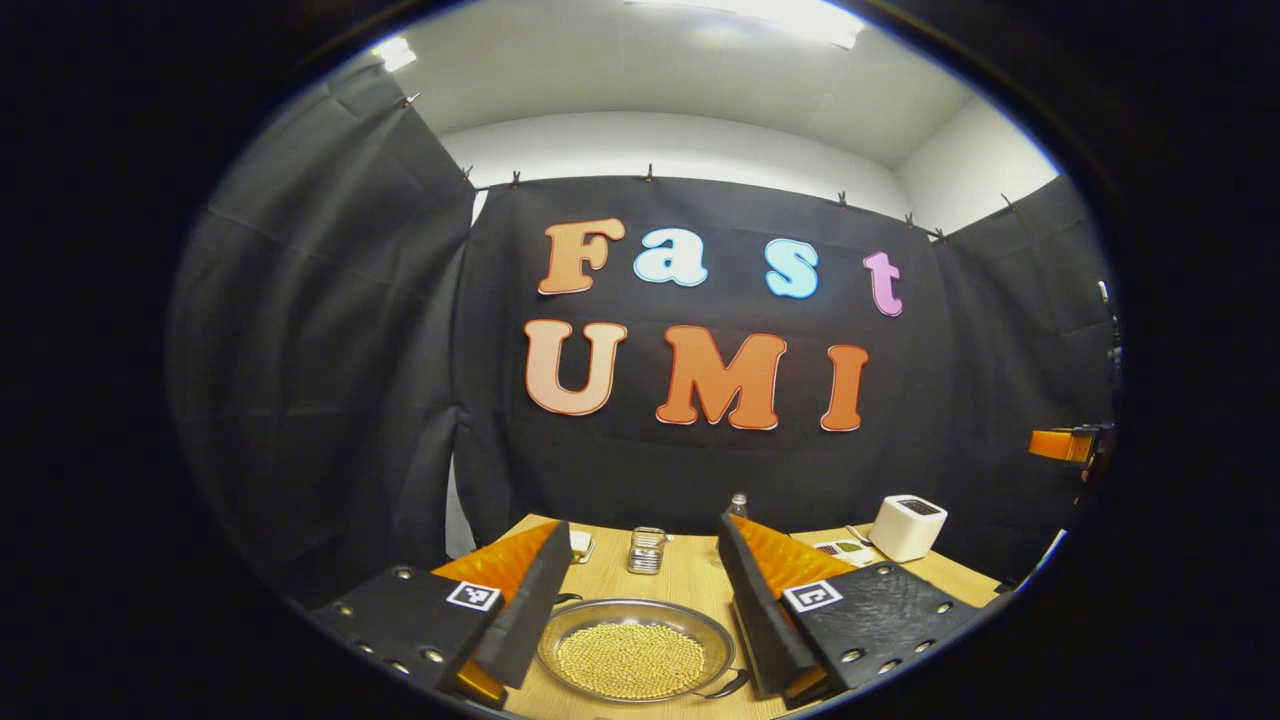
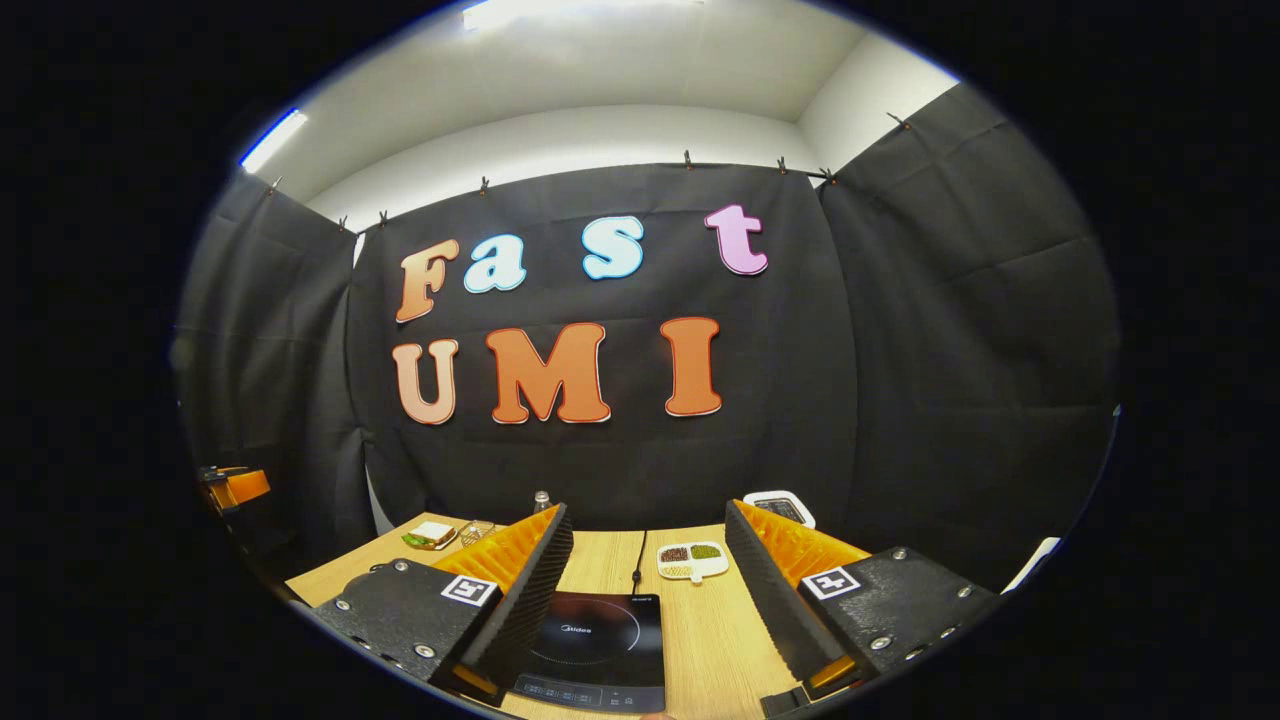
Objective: First push the handle of the pot to place it horizontally, then grasp the pot with both hands and set it on the induction cooktop.
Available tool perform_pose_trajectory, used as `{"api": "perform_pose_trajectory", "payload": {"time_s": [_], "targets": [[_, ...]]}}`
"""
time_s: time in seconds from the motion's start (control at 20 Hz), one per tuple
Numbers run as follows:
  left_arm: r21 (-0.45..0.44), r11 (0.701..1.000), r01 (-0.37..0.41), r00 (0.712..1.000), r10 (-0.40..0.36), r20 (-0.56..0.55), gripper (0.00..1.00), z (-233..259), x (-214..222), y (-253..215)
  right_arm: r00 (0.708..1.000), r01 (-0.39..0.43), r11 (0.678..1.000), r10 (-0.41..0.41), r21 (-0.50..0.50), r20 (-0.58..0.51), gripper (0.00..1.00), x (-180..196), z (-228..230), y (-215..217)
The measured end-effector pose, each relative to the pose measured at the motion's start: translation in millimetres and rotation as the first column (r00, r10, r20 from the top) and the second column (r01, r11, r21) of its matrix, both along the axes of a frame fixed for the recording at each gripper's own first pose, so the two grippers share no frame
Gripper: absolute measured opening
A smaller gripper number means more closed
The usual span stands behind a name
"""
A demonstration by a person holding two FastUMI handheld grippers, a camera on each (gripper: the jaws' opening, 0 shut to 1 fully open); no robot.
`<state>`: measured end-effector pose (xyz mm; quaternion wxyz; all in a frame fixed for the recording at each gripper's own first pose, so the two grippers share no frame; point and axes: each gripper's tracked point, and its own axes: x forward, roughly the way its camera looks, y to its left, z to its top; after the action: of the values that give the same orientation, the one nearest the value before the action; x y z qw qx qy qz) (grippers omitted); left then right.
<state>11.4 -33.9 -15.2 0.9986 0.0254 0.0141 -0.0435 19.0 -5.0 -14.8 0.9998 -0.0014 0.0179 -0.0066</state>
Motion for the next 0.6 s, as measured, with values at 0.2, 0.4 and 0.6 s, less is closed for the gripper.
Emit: {"api": "perform_pose_trajectory", "payload": {"time_s": [0.2, 0.4, 0.6], "targets": [[-0.010, 1.000, 0.022, 0.999, -0.022, -0.029, 0.73, -8.7, -0.2, -3.0, 1.000, 0.003, 1.000, -0.003, 0.000, -0.004, 0.95, 2.6, -3.1, -0.2], [-0.035, 0.997, 0.065, 0.996, -0.066, -0.056, 0.48, -24.6, 1.3, -10.1, 1.000, 0.003, 1.000, -0.003, 0.001, -0.007, 1.00, 3.8, -5.4, -0.2], [-0.002, 0.995, 0.102, 0.989, -0.101, -0.112, 0.37, -51.8, -2.3, -18.9, 1.000, 0.002, 1.000, -0.002, 0.001, -0.015, 0.95, 6.9, -10.6, -0.8]]}}
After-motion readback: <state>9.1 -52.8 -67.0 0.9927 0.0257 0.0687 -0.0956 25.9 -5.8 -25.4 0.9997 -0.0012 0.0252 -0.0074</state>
